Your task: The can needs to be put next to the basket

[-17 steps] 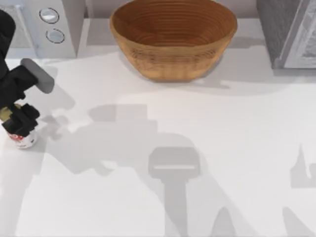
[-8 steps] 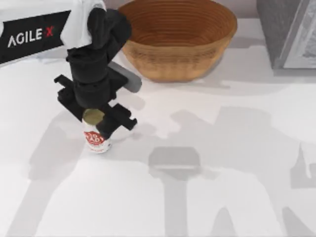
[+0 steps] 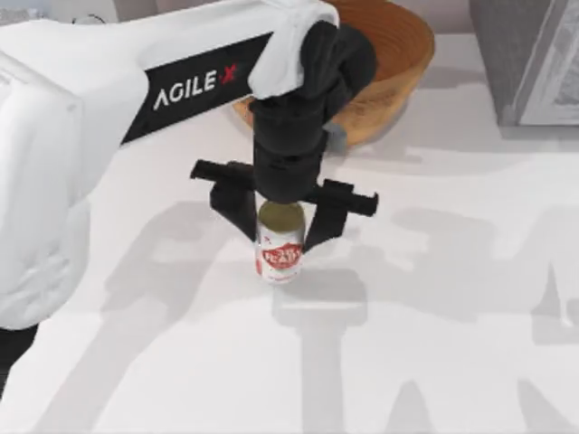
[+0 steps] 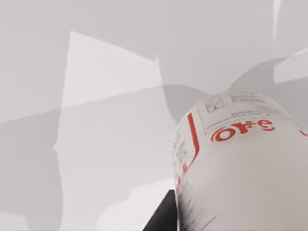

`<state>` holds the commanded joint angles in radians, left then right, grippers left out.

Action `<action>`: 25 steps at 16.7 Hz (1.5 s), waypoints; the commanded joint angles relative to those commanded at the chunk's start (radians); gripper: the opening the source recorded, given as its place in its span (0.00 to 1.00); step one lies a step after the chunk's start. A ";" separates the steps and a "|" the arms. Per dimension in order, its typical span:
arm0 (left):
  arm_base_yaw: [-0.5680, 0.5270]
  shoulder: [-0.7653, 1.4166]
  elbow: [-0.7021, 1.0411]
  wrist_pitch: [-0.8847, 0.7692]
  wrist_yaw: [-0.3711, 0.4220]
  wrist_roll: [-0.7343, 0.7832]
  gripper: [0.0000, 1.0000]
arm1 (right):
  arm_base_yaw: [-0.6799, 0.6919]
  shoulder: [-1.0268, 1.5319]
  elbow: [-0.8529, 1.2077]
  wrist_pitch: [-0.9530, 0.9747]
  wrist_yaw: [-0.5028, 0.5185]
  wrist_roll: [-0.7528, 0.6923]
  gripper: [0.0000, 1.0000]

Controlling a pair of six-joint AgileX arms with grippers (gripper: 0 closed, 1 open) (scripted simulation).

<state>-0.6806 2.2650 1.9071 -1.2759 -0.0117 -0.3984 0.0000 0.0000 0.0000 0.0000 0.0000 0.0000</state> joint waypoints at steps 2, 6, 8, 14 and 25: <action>-0.002 0.036 0.067 -0.009 0.005 -0.103 0.00 | 0.000 0.000 0.000 0.000 0.000 0.000 1.00; 0.024 0.082 0.152 -0.011 0.013 -0.214 0.00 | 0.000 0.000 0.000 0.000 0.000 0.000 1.00; 0.028 0.086 0.161 -0.011 0.014 -0.223 0.00 | 0.000 0.000 0.000 0.000 0.000 0.000 1.00; -0.009 0.082 0.147 -0.002 -0.024 -0.205 0.00 | 0.000 0.000 0.000 0.000 0.000 0.000 1.00; 0.028 0.089 0.133 0.019 0.014 -0.222 0.00 | 0.000 0.000 0.000 0.000 0.000 0.000 1.00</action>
<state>-0.6528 2.3537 2.0403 -1.2569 0.0021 -0.6209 0.0000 0.0000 0.0000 0.0000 0.0000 0.0000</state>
